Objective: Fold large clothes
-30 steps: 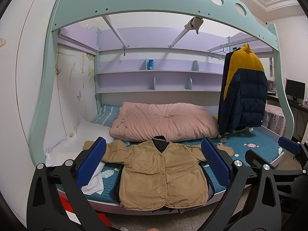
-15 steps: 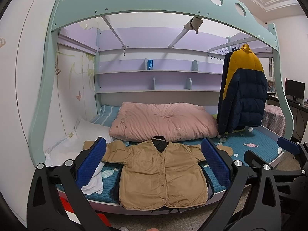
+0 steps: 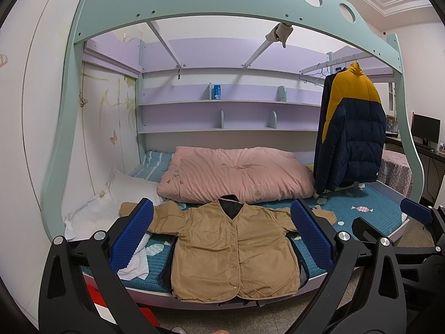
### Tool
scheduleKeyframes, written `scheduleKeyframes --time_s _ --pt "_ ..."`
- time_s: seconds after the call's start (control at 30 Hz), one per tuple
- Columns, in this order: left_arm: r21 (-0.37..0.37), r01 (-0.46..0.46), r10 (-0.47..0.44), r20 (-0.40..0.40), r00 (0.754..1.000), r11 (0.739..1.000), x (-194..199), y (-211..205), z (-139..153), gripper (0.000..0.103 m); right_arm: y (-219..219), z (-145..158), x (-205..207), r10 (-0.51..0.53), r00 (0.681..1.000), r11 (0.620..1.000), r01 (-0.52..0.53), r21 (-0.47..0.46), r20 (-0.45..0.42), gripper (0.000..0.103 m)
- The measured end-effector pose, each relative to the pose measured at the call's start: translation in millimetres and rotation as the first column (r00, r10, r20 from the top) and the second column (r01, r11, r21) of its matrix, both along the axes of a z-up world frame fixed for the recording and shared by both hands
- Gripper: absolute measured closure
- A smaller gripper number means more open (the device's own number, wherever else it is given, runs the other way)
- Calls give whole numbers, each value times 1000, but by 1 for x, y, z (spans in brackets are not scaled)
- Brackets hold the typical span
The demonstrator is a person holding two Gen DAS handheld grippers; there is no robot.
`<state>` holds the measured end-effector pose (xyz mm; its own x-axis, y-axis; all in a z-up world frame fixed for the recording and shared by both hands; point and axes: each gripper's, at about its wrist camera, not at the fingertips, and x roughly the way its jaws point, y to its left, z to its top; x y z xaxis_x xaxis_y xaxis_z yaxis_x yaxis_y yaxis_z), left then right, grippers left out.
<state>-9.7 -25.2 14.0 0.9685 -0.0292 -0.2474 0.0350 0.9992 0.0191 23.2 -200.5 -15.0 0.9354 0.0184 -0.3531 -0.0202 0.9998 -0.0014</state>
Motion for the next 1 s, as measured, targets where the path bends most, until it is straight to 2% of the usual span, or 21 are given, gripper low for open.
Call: scheduleKeyframes --time_s 0.4,0.57,0.83,1.0 --pt "2 8 -7 -5 1000 1000 0 -6 2 5 1 0 1 -4 1000 1000 4 5 -6 7" --pt "-2 10 -10 -24 1000 1000 15 -5 -2 5 3 -7 11 -5 1000 1000 5 7 -19 7" --pt "-3 12 -12 -101 995 1000 80 2 -26 5 -1 -28 65 -9 997 1000 10 13 -75 7" --pt "10 2 0 -144 990 1000 139 0 -51 5 -4 -54 122 5 991 1000 -2 17 -133 7"
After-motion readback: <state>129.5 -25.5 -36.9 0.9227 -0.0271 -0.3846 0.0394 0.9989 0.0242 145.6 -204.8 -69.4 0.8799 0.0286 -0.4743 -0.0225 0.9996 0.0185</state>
